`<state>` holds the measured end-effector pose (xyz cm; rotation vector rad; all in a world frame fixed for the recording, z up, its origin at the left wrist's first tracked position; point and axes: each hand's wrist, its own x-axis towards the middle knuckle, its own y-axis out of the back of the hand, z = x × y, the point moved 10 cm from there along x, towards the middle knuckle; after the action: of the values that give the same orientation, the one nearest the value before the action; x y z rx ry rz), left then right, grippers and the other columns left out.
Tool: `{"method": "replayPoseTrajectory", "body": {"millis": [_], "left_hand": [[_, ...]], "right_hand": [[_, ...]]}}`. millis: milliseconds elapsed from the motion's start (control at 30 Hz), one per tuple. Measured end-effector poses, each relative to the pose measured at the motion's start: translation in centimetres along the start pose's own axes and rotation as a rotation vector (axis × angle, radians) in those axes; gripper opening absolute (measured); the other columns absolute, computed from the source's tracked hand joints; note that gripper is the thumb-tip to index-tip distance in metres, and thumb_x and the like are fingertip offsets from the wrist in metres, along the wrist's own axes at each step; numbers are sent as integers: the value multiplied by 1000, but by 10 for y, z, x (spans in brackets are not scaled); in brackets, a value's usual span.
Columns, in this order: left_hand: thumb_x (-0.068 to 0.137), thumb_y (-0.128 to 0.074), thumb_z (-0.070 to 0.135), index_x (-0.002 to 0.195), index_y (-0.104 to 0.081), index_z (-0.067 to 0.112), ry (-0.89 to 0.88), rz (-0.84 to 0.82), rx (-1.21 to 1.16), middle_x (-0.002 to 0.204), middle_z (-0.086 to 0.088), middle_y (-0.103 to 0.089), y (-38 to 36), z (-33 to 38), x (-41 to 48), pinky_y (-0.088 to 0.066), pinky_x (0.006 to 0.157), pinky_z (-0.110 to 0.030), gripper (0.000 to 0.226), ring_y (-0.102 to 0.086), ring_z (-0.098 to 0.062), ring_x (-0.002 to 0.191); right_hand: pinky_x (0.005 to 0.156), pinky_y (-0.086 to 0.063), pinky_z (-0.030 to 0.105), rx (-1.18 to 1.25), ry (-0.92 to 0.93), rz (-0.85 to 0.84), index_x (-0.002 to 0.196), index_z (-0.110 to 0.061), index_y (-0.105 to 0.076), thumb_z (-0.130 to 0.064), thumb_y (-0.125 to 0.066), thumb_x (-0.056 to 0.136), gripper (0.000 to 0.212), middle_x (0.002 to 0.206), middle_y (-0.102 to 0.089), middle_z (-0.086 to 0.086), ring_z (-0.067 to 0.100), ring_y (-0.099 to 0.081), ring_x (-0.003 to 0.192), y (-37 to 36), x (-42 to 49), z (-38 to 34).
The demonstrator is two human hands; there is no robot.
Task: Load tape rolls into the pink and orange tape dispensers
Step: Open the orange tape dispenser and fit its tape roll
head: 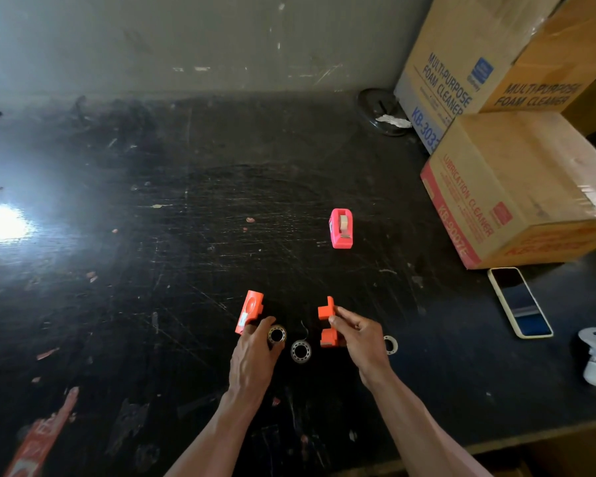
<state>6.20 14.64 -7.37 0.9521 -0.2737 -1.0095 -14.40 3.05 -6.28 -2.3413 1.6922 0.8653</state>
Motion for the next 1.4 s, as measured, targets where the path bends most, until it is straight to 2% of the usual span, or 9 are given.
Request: {"method": "replayPoseTrajectory", "body": {"millis": [233,367,500,600,800,933,1033,1233,1400], "left_hand": [[92,-74,35,146,-50,27,-32,-33,-54,136,1,-57,-10,10,-9,-53,85,-22,59,-65,-13,110],[92,-72,41,146,-51,28,-66,-92,-52,142,1,-55,-26,18,-17,-58,93,-31,59,-65,-16,117],[93,-71,42,146,-51,27,-115,-96,-25,139,2,-54,-33,23,-17,-58,93,-30,59,-64,-14,116],[92,-72,39,148,-49,27,-131,-123,14,133,3,-53,-39,27,-16,-59,93,-30,61,-64,-13,113],[94,-71,35,145,-52,29,-130,-181,28,132,1,-50,-46,33,-18,-58,96,-35,55,-65,-18,115],[94,-71,34,141,-55,28,-145,-173,10,130,1,-51,-44,33,-19,-59,94,-31,50,-67,-16,109],[95,-70,36,134,-60,31,-140,-154,-61,126,3,-55,-37,33,-19,-58,88,-26,41,-67,-12,102],[92,-73,35,127,-66,38,-55,-105,-300,114,15,-64,-18,31,-19,-56,85,-18,36,-65,2,96],[95,-70,32,128,-63,37,102,-161,-533,109,14,-67,-10,27,-17,-49,77,-15,34,-66,-1,96]], "right_hand": [[70,-48,12,3,-4,-2,136,-16,-63,-19,-70,96,42,137,-65,-1,-8,-60,91,0,0,0],[77,-46,14,14,-7,-8,136,-17,-64,-20,-71,95,42,139,-65,1,-7,-59,96,0,-3,1],[78,-48,13,38,-14,6,135,-16,-65,-18,-72,94,41,136,-67,1,1,-64,106,5,-5,4],[73,-47,12,41,-7,0,135,-17,-64,-19,-71,95,41,128,-68,-5,-6,-63,97,7,-9,3],[88,-50,19,38,3,3,134,-20,-65,-21,-72,94,41,136,-67,0,5,-65,111,10,-11,5],[77,-47,15,34,7,-3,135,-20,-64,-21,-71,95,41,135,-66,-2,-4,-63,99,11,-13,4],[71,-46,14,48,4,-1,136,-19,-63,-19,-70,96,41,132,-67,-6,-9,-60,92,12,-12,4],[57,-48,3,54,7,14,135,-16,-64,-15,-68,97,38,102,-64,-22,-15,-65,74,14,-14,3],[71,-46,13,71,14,-6,134,-20,-64,-18,-69,96,38,123,-64,-12,-10,-58,90,12,-14,-1]]}}
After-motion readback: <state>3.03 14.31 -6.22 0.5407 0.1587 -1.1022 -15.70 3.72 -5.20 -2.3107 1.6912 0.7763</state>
